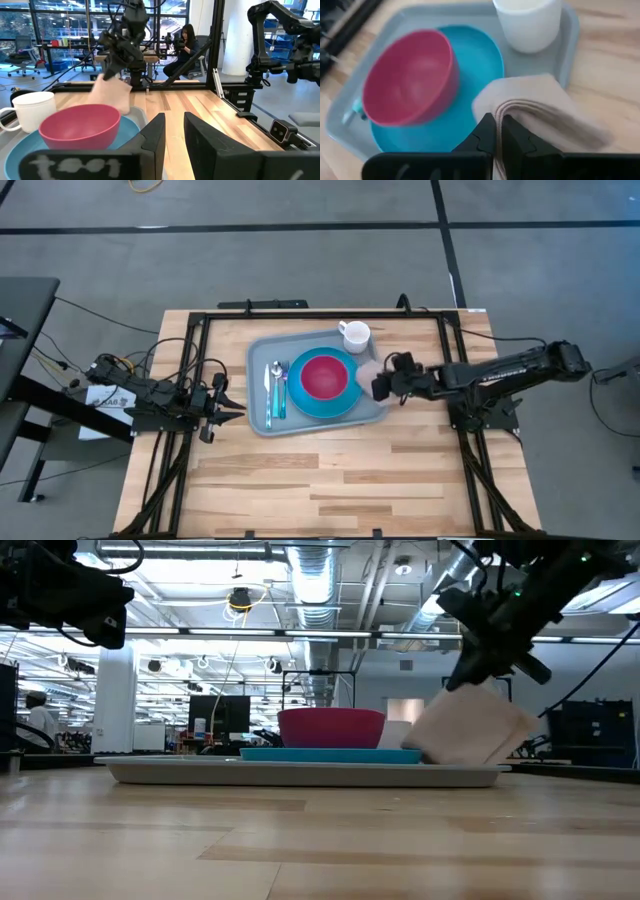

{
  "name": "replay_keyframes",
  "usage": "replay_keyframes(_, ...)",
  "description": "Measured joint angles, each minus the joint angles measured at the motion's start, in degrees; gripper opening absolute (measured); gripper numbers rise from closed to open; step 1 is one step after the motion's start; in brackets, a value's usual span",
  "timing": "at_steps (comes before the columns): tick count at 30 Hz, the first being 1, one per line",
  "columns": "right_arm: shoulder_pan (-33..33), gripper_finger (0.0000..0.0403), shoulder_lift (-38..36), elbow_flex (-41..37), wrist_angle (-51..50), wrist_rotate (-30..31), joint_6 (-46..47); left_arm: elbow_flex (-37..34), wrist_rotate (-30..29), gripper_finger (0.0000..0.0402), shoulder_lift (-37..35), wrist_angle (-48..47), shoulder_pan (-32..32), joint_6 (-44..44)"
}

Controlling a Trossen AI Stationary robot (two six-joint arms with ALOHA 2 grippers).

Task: Set up tray
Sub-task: Put the napkin on the right side of the plate on the tray

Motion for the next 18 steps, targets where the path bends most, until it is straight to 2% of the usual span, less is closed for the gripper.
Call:
replay_keyframes(8,1.60,0.0016,5.81,0.02,-0.21,-0.05,4.31,0.00,0.00,0.0059,0.02,0.00,0.00,0.00)
replay_keyframes(14,-1.30,0.0047,10.71,0.00,-1.76,-0.47,-4.18,0.00,0.00,0.0059,0.01,0.02,0.01,0.00)
replay_keyframes(18,-3.18,0.0073,11.62,0.00,-3.18,-3.76,-8.71,0.00,0.00,0.0059,0.01,0.02,0.01,0.00)
